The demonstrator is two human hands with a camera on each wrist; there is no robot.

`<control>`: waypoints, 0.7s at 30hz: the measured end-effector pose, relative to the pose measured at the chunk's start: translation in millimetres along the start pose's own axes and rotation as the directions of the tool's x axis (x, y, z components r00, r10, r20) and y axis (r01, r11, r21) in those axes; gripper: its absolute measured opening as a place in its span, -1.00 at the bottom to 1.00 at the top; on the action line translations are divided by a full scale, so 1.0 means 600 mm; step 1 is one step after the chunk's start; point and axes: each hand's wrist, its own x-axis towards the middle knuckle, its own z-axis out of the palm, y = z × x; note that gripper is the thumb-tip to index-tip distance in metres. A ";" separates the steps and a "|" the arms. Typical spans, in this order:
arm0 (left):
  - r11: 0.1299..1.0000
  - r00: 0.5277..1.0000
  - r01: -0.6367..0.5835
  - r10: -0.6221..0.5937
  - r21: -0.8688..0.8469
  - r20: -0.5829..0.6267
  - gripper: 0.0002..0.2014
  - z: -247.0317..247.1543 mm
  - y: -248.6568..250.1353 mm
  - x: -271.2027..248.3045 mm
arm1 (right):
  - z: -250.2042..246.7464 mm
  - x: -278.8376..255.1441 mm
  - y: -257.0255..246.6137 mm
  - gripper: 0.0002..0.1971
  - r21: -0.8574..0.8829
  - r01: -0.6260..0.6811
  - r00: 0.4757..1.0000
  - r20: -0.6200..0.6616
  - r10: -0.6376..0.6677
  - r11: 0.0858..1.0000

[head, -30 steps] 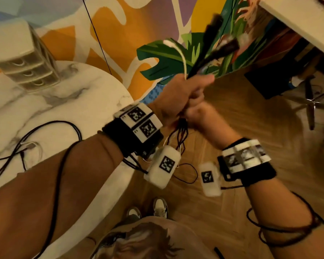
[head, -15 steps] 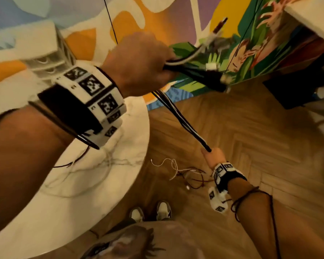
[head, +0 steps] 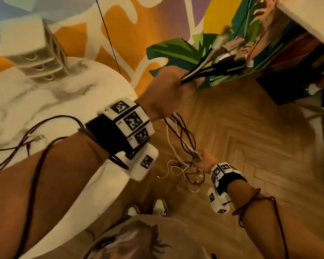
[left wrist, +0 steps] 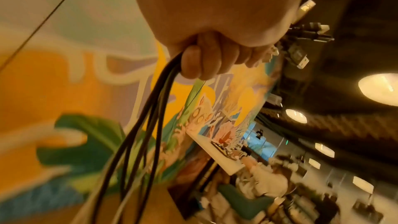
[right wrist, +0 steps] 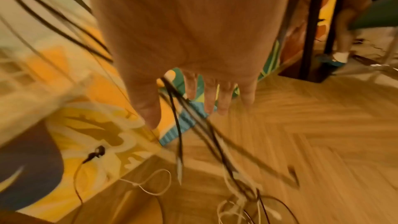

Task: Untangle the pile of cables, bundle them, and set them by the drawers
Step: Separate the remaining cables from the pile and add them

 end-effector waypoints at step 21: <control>0.873 0.862 0.476 -0.437 -0.111 0.258 -0.52 0.107 -0.082 -0.090 | -0.089 -0.156 -0.260 -0.63 0.643 0.462 0.820 -0.047 -0.570 0.611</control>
